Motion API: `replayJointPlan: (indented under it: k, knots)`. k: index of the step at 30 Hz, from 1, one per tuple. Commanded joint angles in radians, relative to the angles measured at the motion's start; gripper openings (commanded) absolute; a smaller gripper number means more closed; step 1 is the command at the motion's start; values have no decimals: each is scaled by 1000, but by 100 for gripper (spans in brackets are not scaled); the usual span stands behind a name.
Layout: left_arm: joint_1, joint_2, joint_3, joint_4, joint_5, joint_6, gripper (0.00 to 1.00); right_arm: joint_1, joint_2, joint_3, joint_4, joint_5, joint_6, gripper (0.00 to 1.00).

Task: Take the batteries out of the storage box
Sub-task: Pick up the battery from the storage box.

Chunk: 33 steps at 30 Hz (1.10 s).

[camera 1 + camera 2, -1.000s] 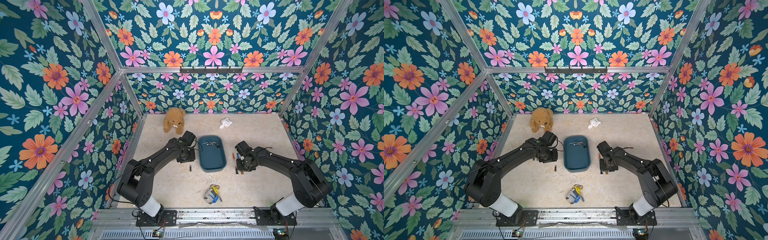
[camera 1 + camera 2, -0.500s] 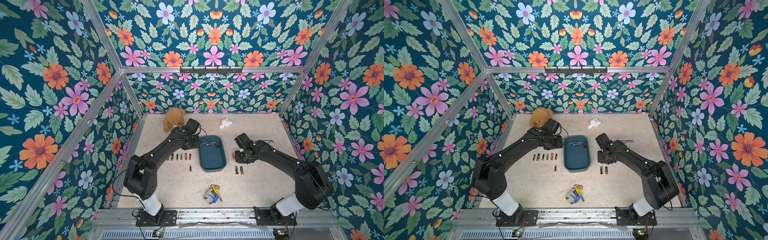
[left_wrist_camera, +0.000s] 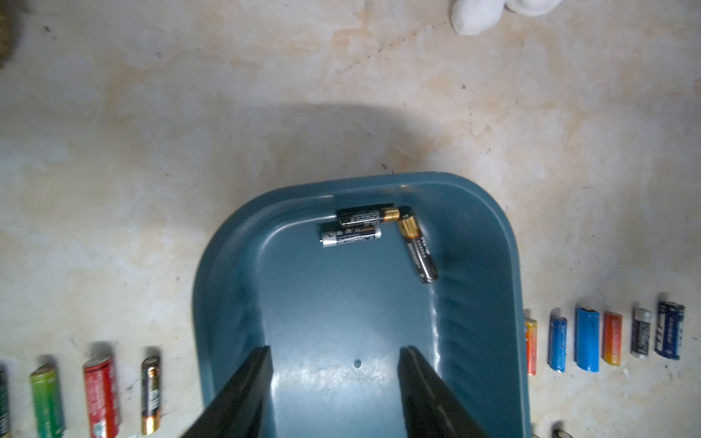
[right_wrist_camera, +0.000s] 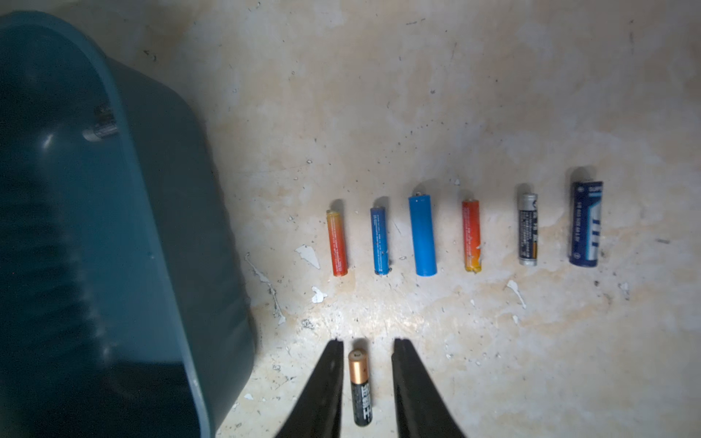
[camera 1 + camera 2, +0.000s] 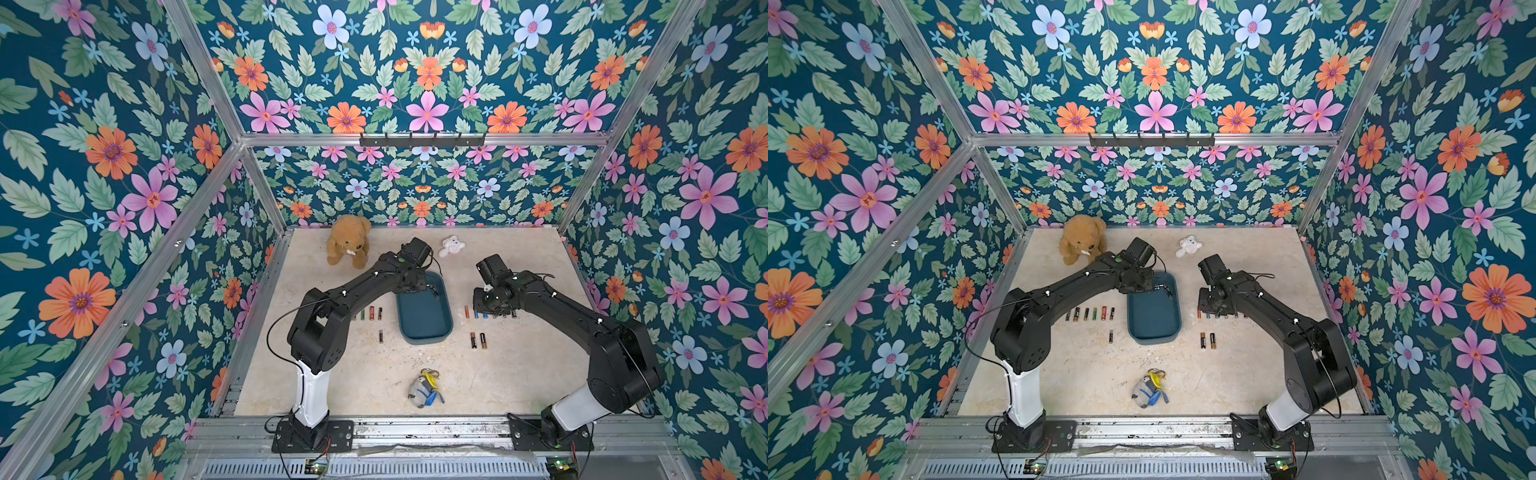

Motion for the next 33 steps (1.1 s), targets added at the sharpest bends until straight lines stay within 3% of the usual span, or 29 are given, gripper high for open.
replayJointPlan:
  k: [1, 24, 33]
  knots:
    - [-6, 46, 39, 36, 8, -19, 60, -5, 5, 4, 5, -12, 8, 29]
    - [-26, 223, 98, 172, 65, -75, 62, -15, 23, -20, 46, -71, 10, 29]
    - [-27, 268, 127, 142, 63, -63, 56, -14, 24, -21, 46, -70, 3, 29]
